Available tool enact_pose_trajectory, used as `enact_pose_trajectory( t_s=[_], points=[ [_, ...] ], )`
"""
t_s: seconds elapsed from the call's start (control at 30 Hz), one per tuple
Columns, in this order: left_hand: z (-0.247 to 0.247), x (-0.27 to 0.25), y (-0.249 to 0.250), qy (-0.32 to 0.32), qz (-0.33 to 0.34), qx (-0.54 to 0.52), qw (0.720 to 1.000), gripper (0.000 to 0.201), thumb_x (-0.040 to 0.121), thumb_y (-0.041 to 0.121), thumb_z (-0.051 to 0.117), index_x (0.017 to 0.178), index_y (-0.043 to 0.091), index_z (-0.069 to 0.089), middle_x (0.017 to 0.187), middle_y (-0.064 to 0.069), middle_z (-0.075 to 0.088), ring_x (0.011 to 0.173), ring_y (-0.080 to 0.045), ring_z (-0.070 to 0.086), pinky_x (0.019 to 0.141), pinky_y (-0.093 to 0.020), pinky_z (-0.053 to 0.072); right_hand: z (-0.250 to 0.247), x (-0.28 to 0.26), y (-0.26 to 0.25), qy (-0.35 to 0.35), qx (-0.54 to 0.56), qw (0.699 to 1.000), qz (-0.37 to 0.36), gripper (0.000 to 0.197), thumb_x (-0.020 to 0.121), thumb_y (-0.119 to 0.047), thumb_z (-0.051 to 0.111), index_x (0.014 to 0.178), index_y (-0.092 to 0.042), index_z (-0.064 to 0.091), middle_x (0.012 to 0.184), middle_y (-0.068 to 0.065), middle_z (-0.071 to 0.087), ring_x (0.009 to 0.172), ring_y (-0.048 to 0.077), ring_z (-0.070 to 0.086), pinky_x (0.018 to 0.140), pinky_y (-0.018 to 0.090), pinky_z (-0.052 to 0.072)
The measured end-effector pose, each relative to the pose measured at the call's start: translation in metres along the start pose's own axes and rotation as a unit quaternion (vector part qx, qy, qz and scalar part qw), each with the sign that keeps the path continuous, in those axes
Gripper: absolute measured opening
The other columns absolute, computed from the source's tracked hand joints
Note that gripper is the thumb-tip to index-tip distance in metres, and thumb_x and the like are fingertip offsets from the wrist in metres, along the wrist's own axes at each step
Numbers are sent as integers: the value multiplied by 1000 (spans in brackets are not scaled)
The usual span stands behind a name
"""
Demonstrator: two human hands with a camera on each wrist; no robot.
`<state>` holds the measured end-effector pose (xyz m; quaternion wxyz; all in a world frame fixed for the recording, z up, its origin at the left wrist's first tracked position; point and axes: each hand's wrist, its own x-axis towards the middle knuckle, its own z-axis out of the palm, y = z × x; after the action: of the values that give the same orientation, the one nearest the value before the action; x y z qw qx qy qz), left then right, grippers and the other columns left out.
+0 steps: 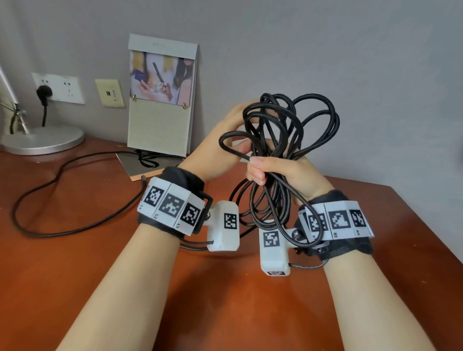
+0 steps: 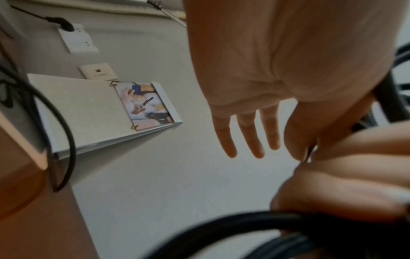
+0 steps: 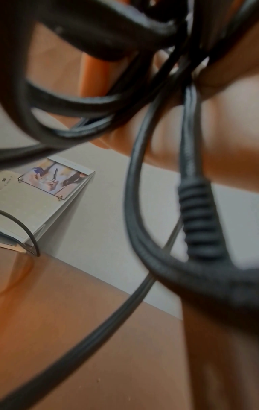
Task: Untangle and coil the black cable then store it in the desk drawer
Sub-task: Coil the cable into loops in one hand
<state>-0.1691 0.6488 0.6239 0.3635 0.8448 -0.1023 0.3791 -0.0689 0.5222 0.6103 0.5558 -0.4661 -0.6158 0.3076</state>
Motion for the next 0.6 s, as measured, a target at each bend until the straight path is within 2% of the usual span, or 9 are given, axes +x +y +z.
enact_pose_trajectory(
  t_s=[0.07, 0.1, 0.13, 0.2, 0.27, 0.37, 0.43, 0.53, 0.6],
  points=[
    [0, 1, -1, 19, 2, 29, 999, 49, 81, 3, 47, 125, 25, 41, 132, -4, 46, 127, -16, 44, 110, -34, 35, 0, 1, 0, 12, 10, 1000, 0, 36, 89, -10, 48, 78, 25, 46, 55, -2, 50, 57, 12, 48, 69, 23, 41],
    [0, 1, -3, 38, -5, 47, 998, 47, 79, 8, 50, 123, 23, 43, 131, -8, 47, 124, -18, 45, 108, -34, 37, 1, 1, 1, 18, 8, 1000, 0, 36, 89, -9, 49, 83, 27, 47, 56, 0, 49, 56, 13, 47, 67, 23, 42],
    [0, 1, -6, 59, -22, 65, 996, 46, 75, 11, 53, 120, 21, 47, 128, -11, 48, 120, -20, 47, 106, -34, 39, 2, 1, 2, 27, 7, 1000, 0, 29, 88, -7, 50, 88, 22, 51, 56, 3, 48, 56, 14, 47, 66, 23, 42],
    [-1, -1, -12, 101, -73, 119, 985, 45, 69, 9, 58, 114, 9, 54, 122, -11, 47, 112, -24, 48, 100, -35, 41, 7, 1, 1, 40, 11, 999, -3, 14, 88, -4, 50, 93, 1, 62, 57, 9, 45, 56, 16, 45, 65, 22, 43],
    [-7, -3, -22, 149, -113, 182, 965, 29, 78, 9, 61, 107, 5, 56, 117, -10, 51, 106, -25, 51, 93, -34, 42, 7, 0, -2, 41, 11, 999, -18, 16, 89, -2, 48, 96, -7, 62, 57, 7, 45, 55, 15, 45, 64, 22, 43],
    [-23, -10, -36, 197, -194, 146, 950, 6, 92, 17, 54, 90, 12, 52, 90, -2, 58, 88, -22, 55, 77, -30, 42, -5, -3, -12, 93, 24, 995, -41, 15, 89, -5, 47, 95, -9, 60, 55, -3, 49, 54, 11, 46, 68, 24, 42],
    [-30, -14, -40, 213, -233, 90, 945, 17, 94, 19, 52, 79, 21, 45, 81, 1, 61, 79, -22, 59, 69, -30, 44, -18, -7, -15, 147, 19, 987, -59, 15, 89, -9, 48, 96, -11, 61, 55, -4, 49, 56, 13, 46, 69, 26, 42],
    [-25, -12, -34, 198, -244, 59, 947, 19, 98, 16, 46, 80, 22, 41, 78, -1, 66, 69, -16, 62, 56, -20, 44, -24, -8, -11, 210, 3, 975, -68, 14, 87, -10, 51, 98, -10, 60, 56, -3, 51, 59, 14, 48, 66, 24, 44],
    [-16, -8, -29, 182, -244, 48, 951, 19, 99, 15, 44, 80, 20, 42, 74, -2, 66, 64, -17, 62, 59, -20, 46, -21, -6, -6, 248, -15, 966, -66, 11, 88, -7, 53, 95, -9, 62, 59, -1, 53, 59, 14, 50, 65, 22, 45]
  ],
)
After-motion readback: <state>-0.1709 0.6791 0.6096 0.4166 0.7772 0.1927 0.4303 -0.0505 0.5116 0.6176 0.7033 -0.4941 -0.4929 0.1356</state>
